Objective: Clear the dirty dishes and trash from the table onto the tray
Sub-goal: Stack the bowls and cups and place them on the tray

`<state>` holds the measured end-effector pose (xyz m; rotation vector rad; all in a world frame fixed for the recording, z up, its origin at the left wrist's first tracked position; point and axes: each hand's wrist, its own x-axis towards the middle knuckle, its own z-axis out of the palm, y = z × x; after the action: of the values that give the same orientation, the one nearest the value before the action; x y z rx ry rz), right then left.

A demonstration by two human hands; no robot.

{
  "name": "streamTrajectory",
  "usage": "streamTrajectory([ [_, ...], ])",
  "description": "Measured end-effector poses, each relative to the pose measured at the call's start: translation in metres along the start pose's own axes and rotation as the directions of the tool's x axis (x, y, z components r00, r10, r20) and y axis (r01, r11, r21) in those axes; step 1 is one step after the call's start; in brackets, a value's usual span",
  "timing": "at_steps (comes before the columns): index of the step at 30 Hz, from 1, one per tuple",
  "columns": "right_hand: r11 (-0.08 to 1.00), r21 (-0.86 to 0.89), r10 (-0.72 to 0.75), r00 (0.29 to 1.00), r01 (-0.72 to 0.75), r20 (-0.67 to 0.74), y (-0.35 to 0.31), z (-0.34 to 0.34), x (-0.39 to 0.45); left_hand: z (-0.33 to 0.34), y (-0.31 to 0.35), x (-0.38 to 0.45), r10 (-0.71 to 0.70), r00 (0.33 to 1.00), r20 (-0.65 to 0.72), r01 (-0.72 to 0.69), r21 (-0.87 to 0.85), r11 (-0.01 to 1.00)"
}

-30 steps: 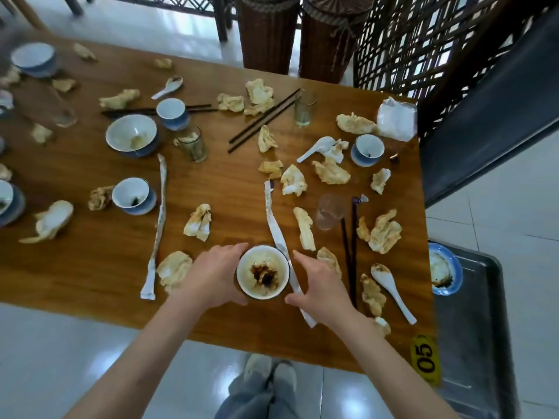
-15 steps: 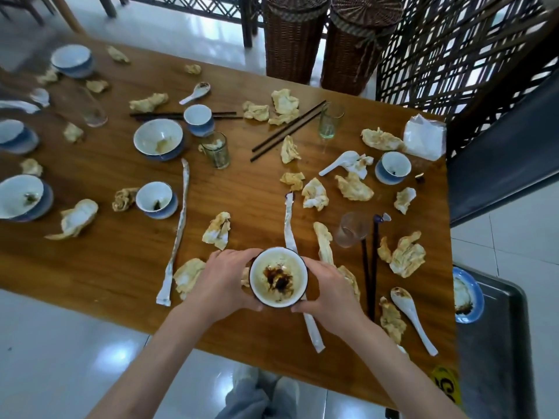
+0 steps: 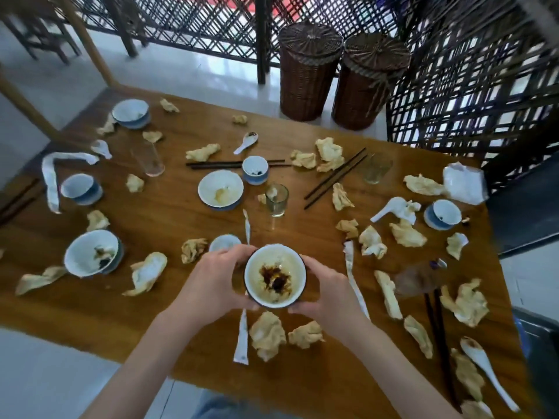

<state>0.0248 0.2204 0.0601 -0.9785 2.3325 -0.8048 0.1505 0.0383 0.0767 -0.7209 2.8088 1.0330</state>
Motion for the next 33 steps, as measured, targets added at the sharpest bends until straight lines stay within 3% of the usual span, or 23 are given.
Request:
streamTrajectory([
  [12,0.993,0.112,0.034,0.997,-0.025,-0.074,-0.101,0.050,0.133,-0.128,-0.089,0.092,0.004,0.999,0.054,-0.011,0.128,0.992],
  [26,0.989,0.035,0.145,0.984,-0.142,-0.104,-0.090,0.072,0.211,-0.126,-0.123,0.174,0.041,0.995,0.091,-0.056,0.173,0.983],
  [33,0.993,0.060,0.104,0.990,-0.099,-0.094,-0.129,0.090,0.203,-0.155,-0.157,0.151,0.056,0.995,0.077,-0.067,0.144,0.987],
])
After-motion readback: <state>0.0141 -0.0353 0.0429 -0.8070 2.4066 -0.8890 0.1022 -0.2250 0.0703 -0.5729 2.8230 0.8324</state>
